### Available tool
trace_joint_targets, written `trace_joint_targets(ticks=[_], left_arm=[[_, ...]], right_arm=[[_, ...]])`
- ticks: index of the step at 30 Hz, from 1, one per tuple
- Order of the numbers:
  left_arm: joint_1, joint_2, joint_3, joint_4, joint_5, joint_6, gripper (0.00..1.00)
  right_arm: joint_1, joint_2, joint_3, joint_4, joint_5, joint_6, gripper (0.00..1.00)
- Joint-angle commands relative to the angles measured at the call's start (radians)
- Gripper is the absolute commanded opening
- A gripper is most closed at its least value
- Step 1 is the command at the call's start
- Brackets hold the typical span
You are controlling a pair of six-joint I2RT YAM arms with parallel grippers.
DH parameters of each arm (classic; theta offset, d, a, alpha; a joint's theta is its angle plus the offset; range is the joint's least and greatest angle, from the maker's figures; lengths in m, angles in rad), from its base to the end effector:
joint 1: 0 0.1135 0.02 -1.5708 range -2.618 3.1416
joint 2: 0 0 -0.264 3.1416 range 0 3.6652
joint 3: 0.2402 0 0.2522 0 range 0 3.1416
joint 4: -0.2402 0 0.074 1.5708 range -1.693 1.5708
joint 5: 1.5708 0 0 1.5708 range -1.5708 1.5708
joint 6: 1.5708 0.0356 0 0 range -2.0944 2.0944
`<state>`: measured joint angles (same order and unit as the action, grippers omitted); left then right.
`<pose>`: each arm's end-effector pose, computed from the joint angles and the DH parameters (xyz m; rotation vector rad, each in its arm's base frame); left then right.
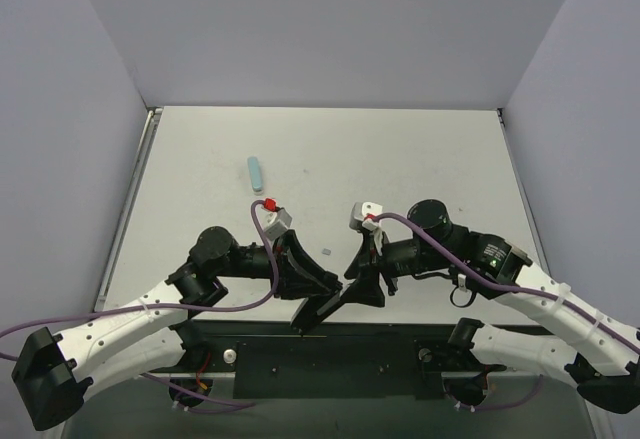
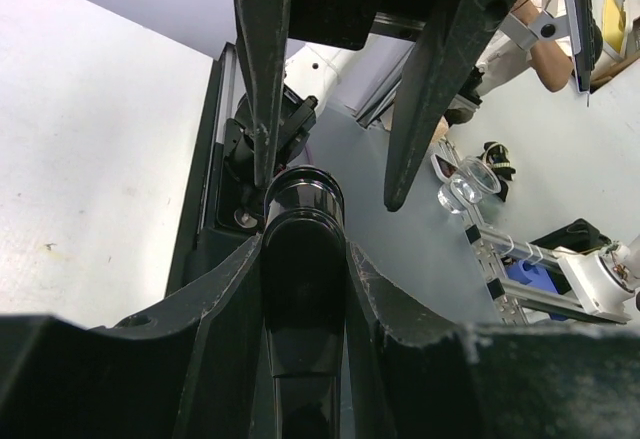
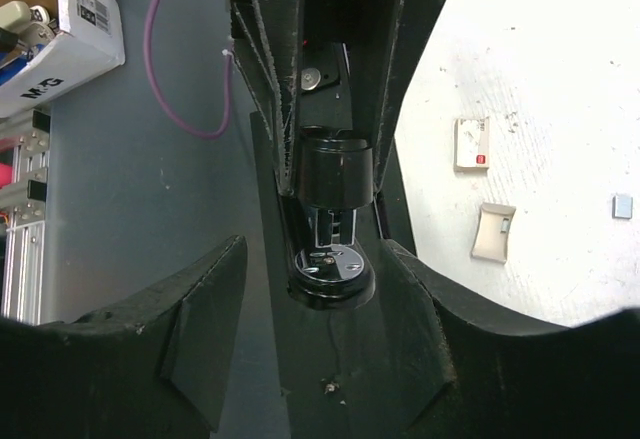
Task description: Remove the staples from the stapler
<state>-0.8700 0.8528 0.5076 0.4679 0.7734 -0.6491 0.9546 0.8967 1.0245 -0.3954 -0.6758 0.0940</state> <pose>0.1073 -0.1657 0.2981 0.9108 1.5126 -1.7225 0.0909 0.1668 0.3836 -1.2756 1.5389 1.3245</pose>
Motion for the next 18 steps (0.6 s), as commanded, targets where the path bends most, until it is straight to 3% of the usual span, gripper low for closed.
trace_joint_targets(ticks=[1, 18], left_arm=[[-0.007, -0.015, 0.069, 0.110, 0.024, -0.004, 0.00], [-0.023, -0.006, 0.072, 0.141, 0.026, -0.014, 0.00]], right_arm=[[0.010, 0.011, 0.037, 0.026, 0.002, -0.028, 0.49], [0.026, 0.030, -0.006, 0.102, -0.038, -0.008, 0.37]])
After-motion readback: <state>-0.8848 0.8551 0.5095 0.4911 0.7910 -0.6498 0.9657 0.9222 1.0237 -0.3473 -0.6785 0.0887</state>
